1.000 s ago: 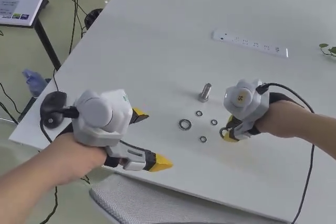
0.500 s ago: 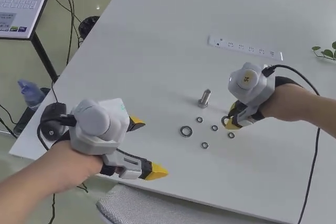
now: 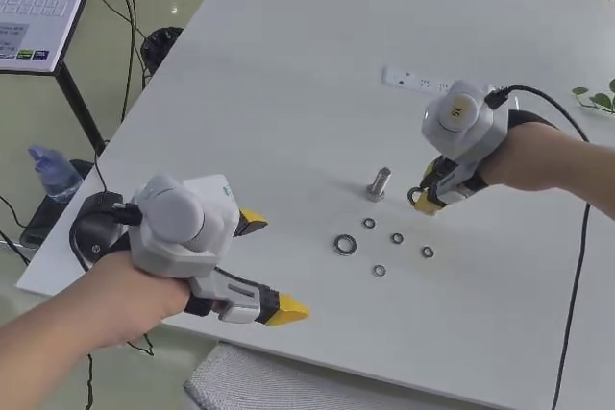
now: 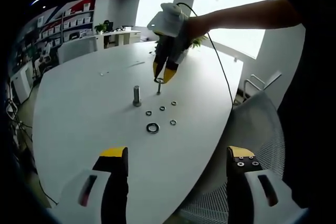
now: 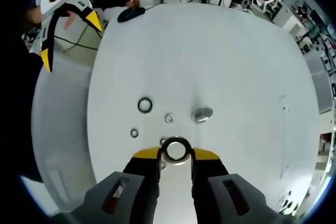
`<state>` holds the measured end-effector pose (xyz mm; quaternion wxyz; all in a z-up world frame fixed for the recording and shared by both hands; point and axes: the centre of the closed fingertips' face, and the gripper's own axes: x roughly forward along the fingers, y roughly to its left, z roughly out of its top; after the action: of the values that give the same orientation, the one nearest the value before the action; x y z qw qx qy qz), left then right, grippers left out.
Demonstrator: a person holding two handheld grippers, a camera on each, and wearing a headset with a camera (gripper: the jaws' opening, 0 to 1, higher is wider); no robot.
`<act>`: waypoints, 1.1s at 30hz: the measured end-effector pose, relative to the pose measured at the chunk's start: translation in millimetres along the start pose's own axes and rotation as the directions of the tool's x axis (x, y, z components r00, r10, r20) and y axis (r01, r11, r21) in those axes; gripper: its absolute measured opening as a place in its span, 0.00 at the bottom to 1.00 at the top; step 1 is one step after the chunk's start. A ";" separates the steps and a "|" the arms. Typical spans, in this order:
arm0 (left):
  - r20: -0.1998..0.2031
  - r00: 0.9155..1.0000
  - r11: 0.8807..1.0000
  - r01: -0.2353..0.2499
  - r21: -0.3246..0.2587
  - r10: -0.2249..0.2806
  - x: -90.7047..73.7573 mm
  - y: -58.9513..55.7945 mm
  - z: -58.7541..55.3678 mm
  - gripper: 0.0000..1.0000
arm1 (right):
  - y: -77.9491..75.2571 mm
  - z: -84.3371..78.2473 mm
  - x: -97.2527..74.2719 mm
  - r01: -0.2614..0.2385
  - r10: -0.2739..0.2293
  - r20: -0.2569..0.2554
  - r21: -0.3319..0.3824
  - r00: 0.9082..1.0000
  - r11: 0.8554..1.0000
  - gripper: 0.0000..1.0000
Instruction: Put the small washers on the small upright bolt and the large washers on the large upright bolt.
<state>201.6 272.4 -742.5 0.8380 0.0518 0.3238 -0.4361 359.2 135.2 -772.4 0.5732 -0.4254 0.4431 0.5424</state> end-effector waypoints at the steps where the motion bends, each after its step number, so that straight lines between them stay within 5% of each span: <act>1: 0.000 1.000 1.000 -0.002 -0.002 0.002 -0.5 1.9 -0.5 0.76 | -2.1 2.2 0.0 0.000 0.000 0.003 0.000 1.000 1.000 0.22; 16: -0.001 1.000 1.000 0.000 -0.017 0.000 -2.0 6.3 -2.7 0.76 | -39.9 19.3 8.9 0.005 -0.005 0.002 0.030 1.000 1.000 0.22; 33: 0.032 0.999 0.999 -0.036 -0.004 0.036 -0.8 21.6 -0.2 0.86 | -52.3 32.4 26.3 0.002 -0.002 -0.007 0.051 1.000 0.999 0.22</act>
<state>217.7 286.3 -746.4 0.8509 0.0489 0.3101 -0.4212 413.5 170.5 -789.6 0.5827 -0.4131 0.4584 0.5289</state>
